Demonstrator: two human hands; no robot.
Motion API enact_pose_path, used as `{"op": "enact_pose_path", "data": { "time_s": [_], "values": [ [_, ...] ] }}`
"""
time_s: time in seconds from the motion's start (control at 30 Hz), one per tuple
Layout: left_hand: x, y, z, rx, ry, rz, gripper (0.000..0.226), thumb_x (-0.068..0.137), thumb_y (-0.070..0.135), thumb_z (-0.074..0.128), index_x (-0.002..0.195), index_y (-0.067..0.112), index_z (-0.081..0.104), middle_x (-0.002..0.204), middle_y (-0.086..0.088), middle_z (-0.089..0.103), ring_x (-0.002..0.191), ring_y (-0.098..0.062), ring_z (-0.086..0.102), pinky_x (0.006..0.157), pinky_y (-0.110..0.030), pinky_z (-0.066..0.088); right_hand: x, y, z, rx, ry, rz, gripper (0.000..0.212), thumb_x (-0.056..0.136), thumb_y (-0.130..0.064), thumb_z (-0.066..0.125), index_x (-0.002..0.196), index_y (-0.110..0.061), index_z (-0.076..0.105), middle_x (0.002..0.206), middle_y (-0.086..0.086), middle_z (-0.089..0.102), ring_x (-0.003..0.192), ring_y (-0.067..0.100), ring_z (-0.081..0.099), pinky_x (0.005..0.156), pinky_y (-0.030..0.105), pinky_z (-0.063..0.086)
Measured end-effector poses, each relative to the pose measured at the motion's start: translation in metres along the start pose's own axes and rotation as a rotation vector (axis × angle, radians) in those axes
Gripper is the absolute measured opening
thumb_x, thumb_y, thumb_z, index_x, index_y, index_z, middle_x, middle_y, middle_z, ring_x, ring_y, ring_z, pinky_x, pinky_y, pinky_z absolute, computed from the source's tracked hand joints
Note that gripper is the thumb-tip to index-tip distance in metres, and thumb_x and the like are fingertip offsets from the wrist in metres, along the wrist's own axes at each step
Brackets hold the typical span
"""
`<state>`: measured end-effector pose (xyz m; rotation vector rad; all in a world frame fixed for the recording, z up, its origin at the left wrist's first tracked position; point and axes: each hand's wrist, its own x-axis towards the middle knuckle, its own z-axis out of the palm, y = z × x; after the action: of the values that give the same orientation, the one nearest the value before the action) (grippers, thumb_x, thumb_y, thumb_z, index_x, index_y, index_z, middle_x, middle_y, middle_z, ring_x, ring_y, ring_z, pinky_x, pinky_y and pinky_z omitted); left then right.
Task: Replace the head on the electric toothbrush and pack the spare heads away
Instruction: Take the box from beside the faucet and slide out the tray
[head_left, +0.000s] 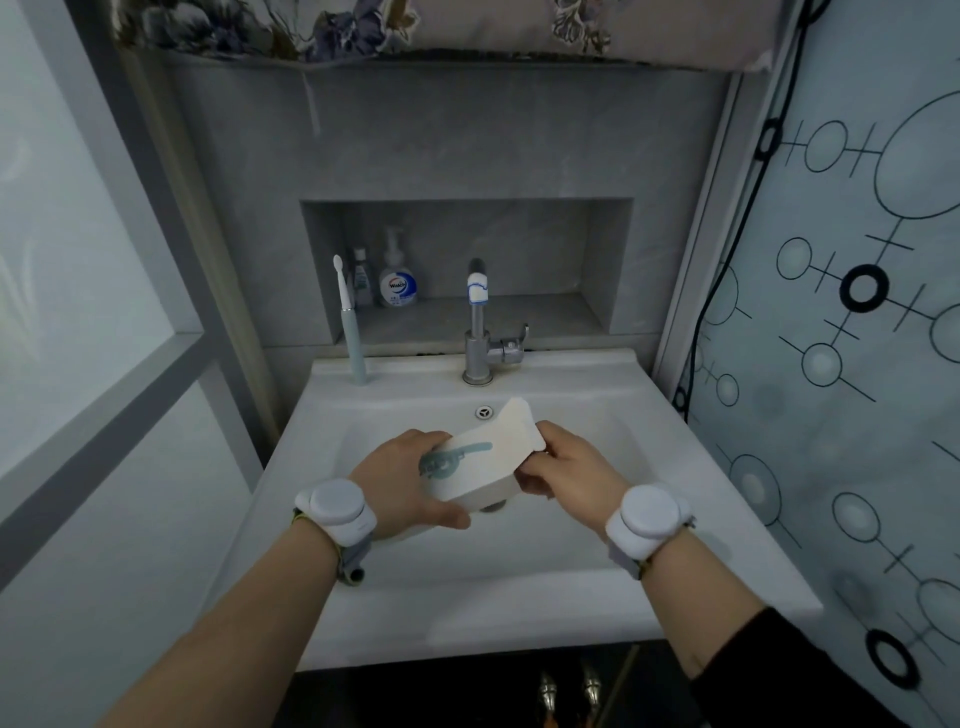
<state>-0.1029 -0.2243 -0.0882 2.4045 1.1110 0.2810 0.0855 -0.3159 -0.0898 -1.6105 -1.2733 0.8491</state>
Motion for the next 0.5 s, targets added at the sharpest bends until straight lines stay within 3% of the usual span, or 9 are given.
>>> {"op": "enact_pose_path", "data": {
  "time_s": [0.1, 0.2, 0.23, 0.37, 0.43, 0.5],
  "values": [
    [0.001, 0.001, 0.001, 0.011, 0.001, 0.026, 0.085, 0.055, 0.049, 0.084, 0.127, 0.025, 0.046, 0.118, 0.003, 0.053, 0.108, -0.019, 0.051, 0.094, -0.032, 0.042, 0.004, 0.001, -0.005, 0.167, 0.017, 0.064, 0.022, 0.084, 0.008, 0.051, 0.076, -0.011, 0.055, 0.063, 0.006, 0.055, 0.043, 0.007, 0.052, 0.044, 0.016, 0.041],
    [0.002, 0.002, 0.005, 0.077, 0.037, 0.054, 0.093, 0.052, 0.057, 0.081, 0.131, 0.029, 0.042, 0.12, 0.006, 0.052, 0.108, -0.018, 0.05, 0.096, -0.035, 0.043, 0.009, 0.008, -0.006, 0.195, 0.082, 0.145, 0.003, 0.072, -0.004, 0.059, 0.07, -0.002, 0.059, 0.052, 0.012, 0.056, 0.046, 0.022, 0.046, 0.048, 0.028, 0.035],
    [0.004, 0.002, 0.006, 0.121, 0.056, 0.068, 0.094, 0.051, 0.059, 0.08, 0.132, 0.03, 0.041, 0.121, 0.006, 0.052, 0.109, -0.018, 0.05, 0.096, -0.037, 0.042, 0.011, 0.009, -0.005, 0.239, 0.081, 0.191, 0.006, 0.07, -0.005, 0.059, 0.07, 0.001, 0.059, 0.052, 0.014, 0.053, 0.048, 0.022, 0.043, 0.05, 0.03, 0.033],
    [0.007, 0.004, 0.011, 0.293, 0.122, 0.114, 0.095, 0.052, 0.061, 0.076, 0.134, 0.031, 0.038, 0.128, 0.008, 0.051, 0.114, -0.018, 0.048, 0.098, -0.035, 0.038, 0.014, 0.014, -0.003, 0.446, 0.103, 0.389, 0.007, 0.08, 0.005, 0.055, 0.081, 0.006, 0.062, 0.062, 0.015, 0.054, 0.04, 0.021, 0.052, 0.049, 0.025, 0.048],
    [0.009, 0.005, 0.011, 0.319, 0.128, 0.118, 0.094, 0.053, 0.06, 0.076, 0.134, 0.032, 0.038, 0.128, 0.008, 0.05, 0.114, -0.018, 0.047, 0.097, -0.034, 0.036, 0.014, 0.016, -0.001, 0.493, 0.081, 0.468, 0.012, 0.082, 0.004, 0.05, 0.078, 0.002, 0.06, 0.059, 0.013, 0.054, 0.034, 0.016, 0.05, 0.038, 0.017, 0.034],
    [0.01, 0.005, 0.01, 0.317, 0.116, 0.114, 0.094, 0.053, 0.06, 0.076, 0.134, 0.031, 0.037, 0.128, 0.008, 0.05, 0.114, -0.018, 0.047, 0.097, -0.034, 0.036, 0.013, 0.019, 0.0, 0.517, 0.065, 0.497, 0.019, 0.082, 0.003, 0.045, 0.069, -0.004, 0.057, 0.049, 0.009, 0.051, 0.034, 0.013, 0.044, 0.041, 0.018, 0.019]
  ]
}}
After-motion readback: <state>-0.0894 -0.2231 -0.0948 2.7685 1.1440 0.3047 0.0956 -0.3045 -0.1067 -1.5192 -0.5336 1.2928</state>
